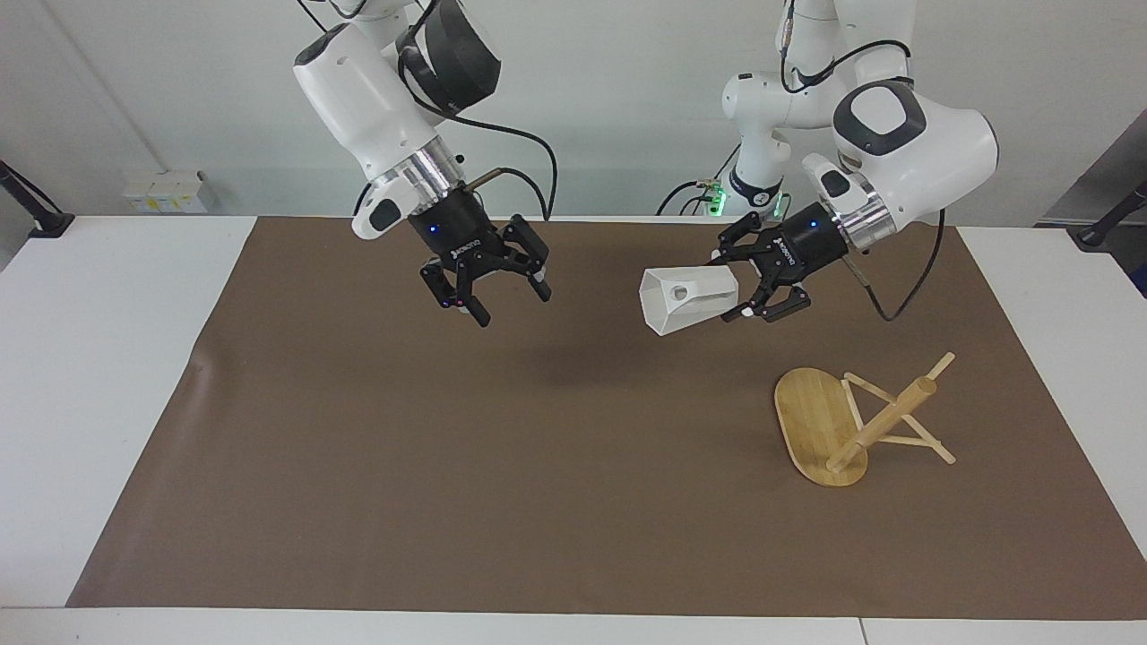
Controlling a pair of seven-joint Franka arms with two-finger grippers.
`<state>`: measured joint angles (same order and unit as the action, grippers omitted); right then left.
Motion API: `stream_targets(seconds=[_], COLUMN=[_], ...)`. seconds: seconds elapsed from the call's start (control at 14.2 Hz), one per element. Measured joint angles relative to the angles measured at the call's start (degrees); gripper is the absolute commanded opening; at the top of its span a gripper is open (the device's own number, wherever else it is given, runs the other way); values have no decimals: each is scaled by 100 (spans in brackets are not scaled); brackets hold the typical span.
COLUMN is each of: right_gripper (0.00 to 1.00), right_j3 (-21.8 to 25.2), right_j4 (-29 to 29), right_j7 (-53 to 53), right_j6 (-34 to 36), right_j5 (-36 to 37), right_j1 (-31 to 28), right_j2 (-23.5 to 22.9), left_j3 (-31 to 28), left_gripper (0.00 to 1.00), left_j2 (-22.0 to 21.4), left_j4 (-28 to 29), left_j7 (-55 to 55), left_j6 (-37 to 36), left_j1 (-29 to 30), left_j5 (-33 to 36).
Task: Hang cup on rack
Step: 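Carry the cup toward the mug tree while the right gripper withdraws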
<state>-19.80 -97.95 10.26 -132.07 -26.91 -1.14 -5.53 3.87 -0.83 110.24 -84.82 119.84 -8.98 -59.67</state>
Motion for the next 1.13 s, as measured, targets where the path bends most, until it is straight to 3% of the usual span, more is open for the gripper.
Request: stream_targets(seconds=[0.35, 1.13], right_gripper=[100, 100], right_j3=[0, -16], right_j4=[-13, -21], right_j7=[0, 0], right_j6=[0, 2], right_j5=[3, 149], right_j1=[0, 1], right_j2=[0, 1], left_j3=[-49, 12], left_gripper=[0, 0], left_j2=[-3, -831], left_j4=[159, 2018], left_j7=[-46, -157], left_j6=[368, 3841], left_j1=[5, -405], left_j5=[224, 232])
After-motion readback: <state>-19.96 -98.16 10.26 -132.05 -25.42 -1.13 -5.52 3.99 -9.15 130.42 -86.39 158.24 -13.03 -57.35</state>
